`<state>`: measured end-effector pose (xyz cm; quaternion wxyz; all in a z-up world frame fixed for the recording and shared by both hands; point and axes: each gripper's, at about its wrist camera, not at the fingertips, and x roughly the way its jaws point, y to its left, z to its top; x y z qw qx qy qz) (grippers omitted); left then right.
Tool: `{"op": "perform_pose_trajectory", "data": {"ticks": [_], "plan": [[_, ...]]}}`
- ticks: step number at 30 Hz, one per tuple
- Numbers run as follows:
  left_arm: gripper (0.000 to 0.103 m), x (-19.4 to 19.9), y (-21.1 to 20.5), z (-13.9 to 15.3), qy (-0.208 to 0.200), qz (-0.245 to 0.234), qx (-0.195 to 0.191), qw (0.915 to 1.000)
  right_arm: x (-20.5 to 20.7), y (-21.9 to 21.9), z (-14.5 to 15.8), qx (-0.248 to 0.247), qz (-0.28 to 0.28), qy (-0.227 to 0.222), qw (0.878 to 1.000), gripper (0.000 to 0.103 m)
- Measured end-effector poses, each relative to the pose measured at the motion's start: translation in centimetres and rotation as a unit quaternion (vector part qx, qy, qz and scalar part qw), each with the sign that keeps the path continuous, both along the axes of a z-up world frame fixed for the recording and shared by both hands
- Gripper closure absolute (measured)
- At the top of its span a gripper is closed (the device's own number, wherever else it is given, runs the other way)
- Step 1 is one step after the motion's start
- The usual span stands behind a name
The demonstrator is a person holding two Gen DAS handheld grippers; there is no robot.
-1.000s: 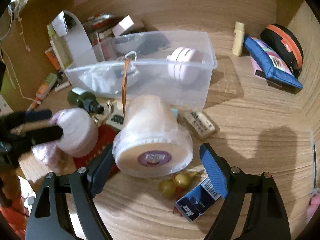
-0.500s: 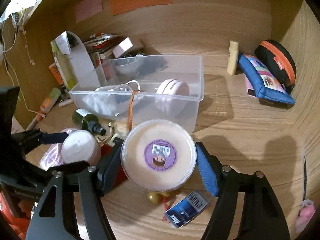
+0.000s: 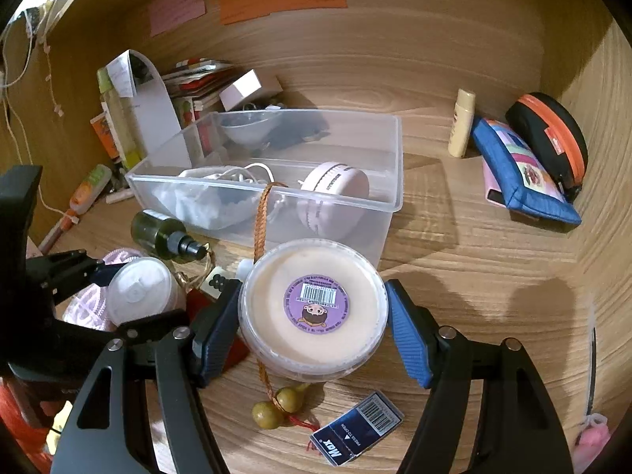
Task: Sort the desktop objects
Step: 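Carry the white jar into the bin and open the left tool while right tool carries the beige container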
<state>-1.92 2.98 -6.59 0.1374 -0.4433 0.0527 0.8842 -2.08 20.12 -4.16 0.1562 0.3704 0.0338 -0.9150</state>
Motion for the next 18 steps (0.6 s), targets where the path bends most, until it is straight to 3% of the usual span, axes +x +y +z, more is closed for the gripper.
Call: {"op": "perform_pose_trajectory", "data": {"ticks": [7,13,18], "plan": [[0.038,0.4,-0.8,1.4,0.011,0.005,0.028,0.9995,-0.2,1.0,0.7,-0.03,-0.004,-0.011,0.999,0.035],[0.038,0.9,-1.6,5.0,0.045,0.007,0.055,0.9974,0.5,1.5,3.4,-0.039,-0.001,0.019,0.999,0.035],[0.038,-0.4,-2.6,6.7,0.048,0.019,0.076,0.9958,0.6,1.7,5.7,-0.044,-0.002,0.047,0.998,0.035]]}}
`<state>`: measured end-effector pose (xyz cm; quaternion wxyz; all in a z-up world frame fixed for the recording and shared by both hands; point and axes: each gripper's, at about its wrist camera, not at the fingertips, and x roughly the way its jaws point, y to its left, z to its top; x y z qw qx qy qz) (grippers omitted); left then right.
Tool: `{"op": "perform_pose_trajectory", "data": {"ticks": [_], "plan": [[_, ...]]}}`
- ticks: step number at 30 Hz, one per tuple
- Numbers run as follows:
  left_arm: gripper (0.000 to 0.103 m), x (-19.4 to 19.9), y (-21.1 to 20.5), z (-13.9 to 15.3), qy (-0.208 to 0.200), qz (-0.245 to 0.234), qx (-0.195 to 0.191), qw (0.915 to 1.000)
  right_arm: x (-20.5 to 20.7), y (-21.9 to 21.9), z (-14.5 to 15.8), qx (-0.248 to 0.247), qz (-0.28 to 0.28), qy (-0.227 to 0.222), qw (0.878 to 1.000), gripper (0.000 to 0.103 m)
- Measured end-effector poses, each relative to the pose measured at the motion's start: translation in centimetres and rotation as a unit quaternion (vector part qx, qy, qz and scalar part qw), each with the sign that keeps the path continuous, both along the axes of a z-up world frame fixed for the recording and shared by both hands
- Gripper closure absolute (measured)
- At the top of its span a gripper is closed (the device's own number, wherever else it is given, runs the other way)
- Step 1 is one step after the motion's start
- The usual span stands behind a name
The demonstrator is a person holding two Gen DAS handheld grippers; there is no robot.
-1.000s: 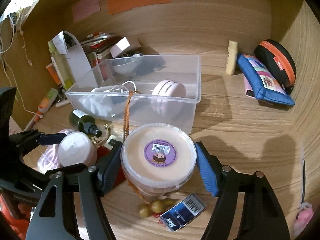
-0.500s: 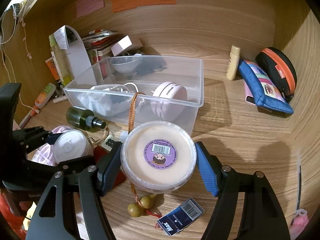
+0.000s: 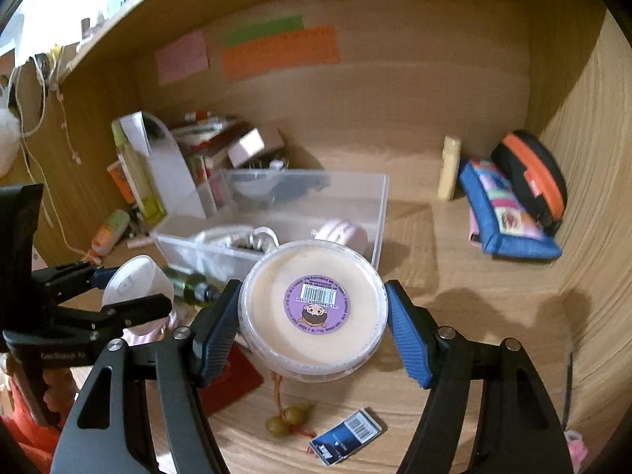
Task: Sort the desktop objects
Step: 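Carry the white jar into the bin and open the left tool while right tool carries the beige container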
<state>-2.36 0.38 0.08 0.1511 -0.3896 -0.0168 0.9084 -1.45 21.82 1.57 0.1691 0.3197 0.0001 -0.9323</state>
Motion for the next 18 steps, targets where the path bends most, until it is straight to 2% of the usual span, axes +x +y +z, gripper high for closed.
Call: {"op": "perform_pose_trajectory", "data": {"ticks": [6,11,18], "plan": [[0.038,-2.4,-1.7,1.3,-0.007,0.023,0.012,0.9996,-1.1,0.3,2.0,-0.019,0.003,0.014,1.0,0.035],[0.038,-3.9,-2.7,2.7,0.009,0.045,0.007,0.9989,-2.4,-0.4,3.2,-0.018,0.004,0.028,0.999,0.035],[0.038,-7.0,-3.5,3.2,0.017,0.066,-0.005,0.9977,-5.7,-2.2,3.4,-0.016,0.013,0.017,1.0,0.035]]}}
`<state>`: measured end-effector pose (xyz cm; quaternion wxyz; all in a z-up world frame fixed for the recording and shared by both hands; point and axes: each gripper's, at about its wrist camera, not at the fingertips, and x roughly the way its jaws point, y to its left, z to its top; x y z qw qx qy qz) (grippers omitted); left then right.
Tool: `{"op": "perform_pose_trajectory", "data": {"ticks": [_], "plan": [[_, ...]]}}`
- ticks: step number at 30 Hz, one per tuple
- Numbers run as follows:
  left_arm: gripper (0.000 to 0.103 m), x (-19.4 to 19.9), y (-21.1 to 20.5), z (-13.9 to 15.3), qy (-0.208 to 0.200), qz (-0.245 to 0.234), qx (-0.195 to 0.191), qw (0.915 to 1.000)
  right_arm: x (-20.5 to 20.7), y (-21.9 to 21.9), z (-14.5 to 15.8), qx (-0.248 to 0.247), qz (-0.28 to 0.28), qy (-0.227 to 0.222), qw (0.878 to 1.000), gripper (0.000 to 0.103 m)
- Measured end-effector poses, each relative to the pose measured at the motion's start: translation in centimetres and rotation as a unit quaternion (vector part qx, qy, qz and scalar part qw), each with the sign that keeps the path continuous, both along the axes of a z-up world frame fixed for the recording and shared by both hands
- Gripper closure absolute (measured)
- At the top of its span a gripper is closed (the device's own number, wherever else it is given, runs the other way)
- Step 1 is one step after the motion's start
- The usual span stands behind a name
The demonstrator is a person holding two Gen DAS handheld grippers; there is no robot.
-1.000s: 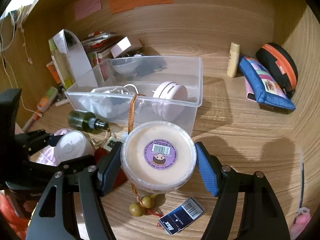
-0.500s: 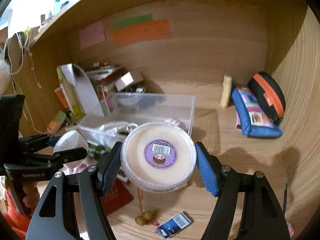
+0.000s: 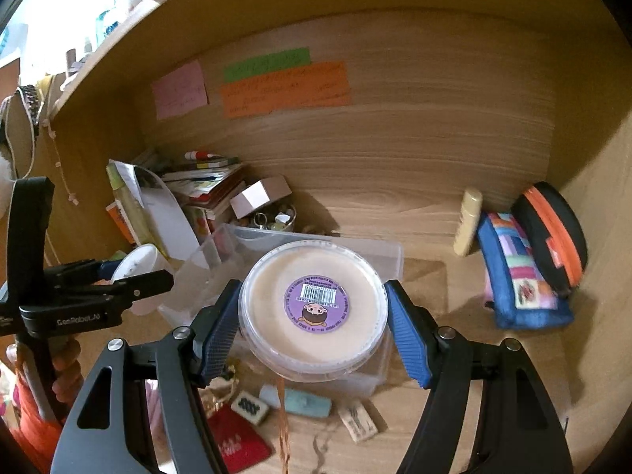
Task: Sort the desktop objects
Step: 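Carry the white jar into the bin and open the left tool while right tool carries the beige container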
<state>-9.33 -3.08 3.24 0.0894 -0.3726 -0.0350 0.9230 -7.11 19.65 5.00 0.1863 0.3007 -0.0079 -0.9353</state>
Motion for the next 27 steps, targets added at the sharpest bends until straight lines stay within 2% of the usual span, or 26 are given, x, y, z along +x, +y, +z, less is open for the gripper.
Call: {"op": "perform_pose_trajectory", "data": {"ticks": [4,15,24,27], "plan": [[0.038,-2.1,0.2,-0.6,-0.008,0.001,-0.007,0.9999,-2.3,-1.4,-0.6,0.003,0.012,-0.017,1.0,0.035],[0.038,-7.9,1.3,-4.3,-0.061,-0.005,-0.031,0.9976,-8.9,-4.9,-3.9,0.06,0.02,-0.072,0.995,0.035],[0.038,-8.2,2.6,-5.2,-0.048,-0.012,-0.071,0.9962,-11.4,-5.6,-5.7,0.091,0.026,-0.102,0.99,0.035],[0.038,-9.0,2.5,-5.9,-0.065,-0.026,-0.059,0.9958,-11.8,-5.4,-6.1,0.104,0.025,-0.109,0.988,0.035]]}}
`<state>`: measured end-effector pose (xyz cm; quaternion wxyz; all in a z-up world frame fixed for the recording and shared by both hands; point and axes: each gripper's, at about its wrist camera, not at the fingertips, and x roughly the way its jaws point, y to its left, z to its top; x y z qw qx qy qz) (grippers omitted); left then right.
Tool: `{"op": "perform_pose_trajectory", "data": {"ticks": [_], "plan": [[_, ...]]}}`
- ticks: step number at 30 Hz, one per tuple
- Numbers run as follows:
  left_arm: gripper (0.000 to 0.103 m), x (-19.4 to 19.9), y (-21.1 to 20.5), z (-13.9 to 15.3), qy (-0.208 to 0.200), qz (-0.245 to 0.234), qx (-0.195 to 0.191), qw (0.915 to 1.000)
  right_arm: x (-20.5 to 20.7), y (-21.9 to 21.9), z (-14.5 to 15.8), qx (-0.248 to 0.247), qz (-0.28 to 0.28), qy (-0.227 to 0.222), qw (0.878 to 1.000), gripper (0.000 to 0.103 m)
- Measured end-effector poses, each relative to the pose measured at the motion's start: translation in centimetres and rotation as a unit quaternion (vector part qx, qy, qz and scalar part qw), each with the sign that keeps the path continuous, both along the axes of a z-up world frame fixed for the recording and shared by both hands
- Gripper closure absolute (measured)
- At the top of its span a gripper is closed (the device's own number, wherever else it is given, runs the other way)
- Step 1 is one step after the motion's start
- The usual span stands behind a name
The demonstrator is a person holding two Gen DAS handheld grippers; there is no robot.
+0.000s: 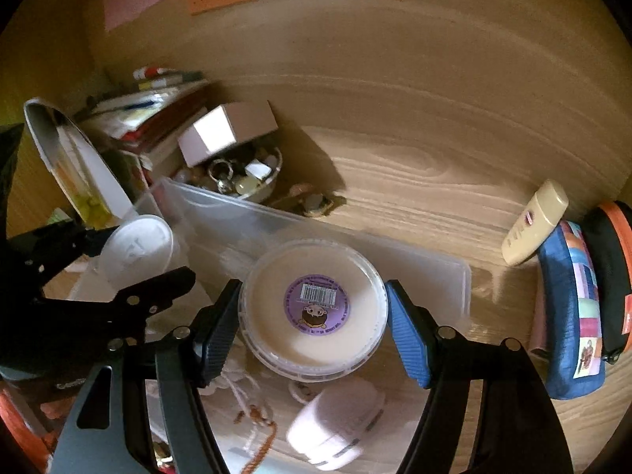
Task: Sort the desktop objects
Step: 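Carry the white jar into the bin and open the left tool while right tool carries the beige container, then lower the beige round container into the bin and open the right tool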
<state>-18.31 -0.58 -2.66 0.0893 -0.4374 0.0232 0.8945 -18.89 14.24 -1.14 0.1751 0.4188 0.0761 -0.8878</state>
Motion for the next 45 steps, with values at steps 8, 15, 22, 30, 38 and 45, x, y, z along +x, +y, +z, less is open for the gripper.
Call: {"op": "perform_pose_trajectory", "data": {"ticks": [8,15,22,30,38,45], "plan": [[0.038,0.1,0.7,-0.4,-0.001,-0.008,-0.021,0.9998,-0.1,1.0,-0.8,0.015,-0.004,-0.016,1.0,0.035],[0.037,0.3,1.0,-0.7,0.004,-0.008,-0.037,0.9993,0.0,0.7,-1.6,0.029,0.002,-0.028,0.999,0.035],[0.031,0.2,1.3,-0.8,0.005,-0.011,-0.029,0.9995,1.0,1.0,-1.0,0.029,0.006,-0.029,0.999,0.033],[0.025,1.6,1.6,0.1,0.026,-0.015,-0.015,0.9994,4.6,1.9,1.3,0.025,0.005,0.016,1.0,0.021],[0.025,3.7,2.6,1.5,0.046,-0.026,-0.021,0.9984,9.6,4.2,3.4,0.01,-0.016,0.062,0.998,0.02],[0.025,7.2,2.5,2.9,0.079,-0.024,-0.028,0.9962,13.7,5.9,4.0,0.014,-0.029,0.095,0.995,0.013]]}}
